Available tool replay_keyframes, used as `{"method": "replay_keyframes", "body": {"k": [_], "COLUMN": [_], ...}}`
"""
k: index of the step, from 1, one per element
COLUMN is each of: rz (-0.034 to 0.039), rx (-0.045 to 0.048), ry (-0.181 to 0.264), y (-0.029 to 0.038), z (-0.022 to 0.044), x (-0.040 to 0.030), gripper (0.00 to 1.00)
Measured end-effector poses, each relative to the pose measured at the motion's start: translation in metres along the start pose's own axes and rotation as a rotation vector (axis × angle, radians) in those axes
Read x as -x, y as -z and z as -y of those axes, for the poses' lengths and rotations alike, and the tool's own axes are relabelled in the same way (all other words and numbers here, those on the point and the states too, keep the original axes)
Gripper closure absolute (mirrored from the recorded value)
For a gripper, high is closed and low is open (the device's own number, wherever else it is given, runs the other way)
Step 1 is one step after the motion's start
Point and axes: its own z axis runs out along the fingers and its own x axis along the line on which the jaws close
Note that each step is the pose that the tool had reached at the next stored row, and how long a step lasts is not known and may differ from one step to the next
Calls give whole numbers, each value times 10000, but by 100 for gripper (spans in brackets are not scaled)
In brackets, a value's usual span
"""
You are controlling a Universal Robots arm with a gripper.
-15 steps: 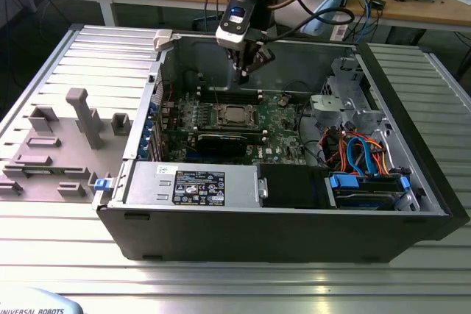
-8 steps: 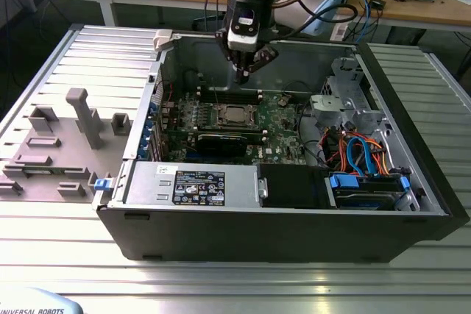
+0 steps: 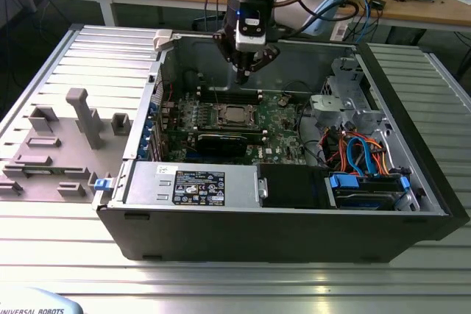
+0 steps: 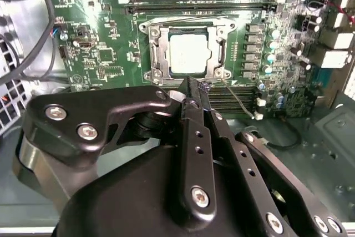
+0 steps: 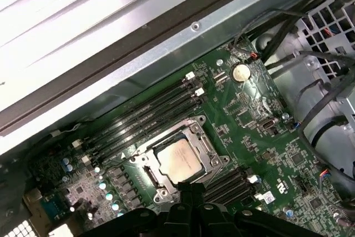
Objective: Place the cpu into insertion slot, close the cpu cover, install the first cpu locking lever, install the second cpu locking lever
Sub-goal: 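Install the first cpu locking lever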
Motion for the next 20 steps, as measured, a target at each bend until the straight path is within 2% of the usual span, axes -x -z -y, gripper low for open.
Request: {"method": "replay_keyframes", "body": {"k": [10, 20], "rz": [26, 43], "rx": [18, 29], "ry": [1671, 2786], "y": [0, 0], "z": [0, 0], "x": [0, 0], "gripper": [89, 89]}}
